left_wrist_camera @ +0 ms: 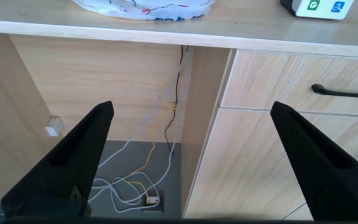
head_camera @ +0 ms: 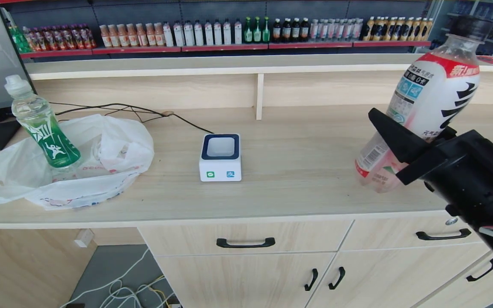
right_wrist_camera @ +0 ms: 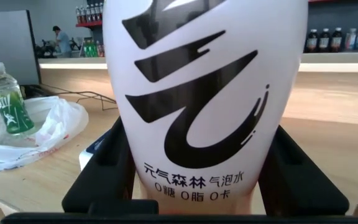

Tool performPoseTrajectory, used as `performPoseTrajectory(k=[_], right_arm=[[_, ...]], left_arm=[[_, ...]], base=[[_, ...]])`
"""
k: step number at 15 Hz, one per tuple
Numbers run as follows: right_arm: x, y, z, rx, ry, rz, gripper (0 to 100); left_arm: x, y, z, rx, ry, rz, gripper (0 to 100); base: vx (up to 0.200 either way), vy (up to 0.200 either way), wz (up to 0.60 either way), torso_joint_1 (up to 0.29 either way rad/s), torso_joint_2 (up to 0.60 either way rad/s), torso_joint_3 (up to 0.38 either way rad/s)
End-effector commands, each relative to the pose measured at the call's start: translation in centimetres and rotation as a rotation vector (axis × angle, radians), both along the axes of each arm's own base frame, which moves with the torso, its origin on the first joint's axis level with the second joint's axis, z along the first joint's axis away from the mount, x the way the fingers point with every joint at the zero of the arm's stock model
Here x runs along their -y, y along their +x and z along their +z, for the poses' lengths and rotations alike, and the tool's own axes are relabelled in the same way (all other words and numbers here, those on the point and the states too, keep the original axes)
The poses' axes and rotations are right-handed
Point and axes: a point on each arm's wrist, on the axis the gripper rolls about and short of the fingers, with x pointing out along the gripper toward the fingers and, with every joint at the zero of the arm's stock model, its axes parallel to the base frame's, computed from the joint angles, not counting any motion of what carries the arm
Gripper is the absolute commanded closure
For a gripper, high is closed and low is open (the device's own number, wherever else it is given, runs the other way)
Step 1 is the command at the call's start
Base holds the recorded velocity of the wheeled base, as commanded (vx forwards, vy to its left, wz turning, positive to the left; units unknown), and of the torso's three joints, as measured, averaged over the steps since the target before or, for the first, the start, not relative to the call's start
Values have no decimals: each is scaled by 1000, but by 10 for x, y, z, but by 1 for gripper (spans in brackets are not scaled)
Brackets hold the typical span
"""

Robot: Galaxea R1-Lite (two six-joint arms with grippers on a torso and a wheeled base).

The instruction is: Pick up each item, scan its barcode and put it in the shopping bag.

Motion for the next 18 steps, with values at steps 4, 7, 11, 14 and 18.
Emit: performPoseTrajectory(k=[4, 7, 11, 14, 18], right_arm=[[-28, -42, -9, -96, 81, 291, 100], [-37, -44, -4, -121, 134, 415, 100], [-37, -46, 2, -189, 240, 565, 100], [-39, -53, 9, -199, 273, 650, 100], [-52, -53, 43, -88, 320, 777, 100]], left_arm=[[0, 0, 0, 0, -1, 0, 0], [0, 0, 0, 0, -1, 0, 0], [0, 0, 0, 0, -1, 0, 0], [0, 0, 0, 0, -1, 0, 0], [0, 0, 0, 0, -1, 0, 0]], base=[[0, 0, 0, 0, 0, 0], [0, 0, 0, 0, 0, 0], [0, 0, 0, 0, 0, 0], [0, 0, 0, 0, 0, 0], [0, 0, 0, 0, 0, 0]])
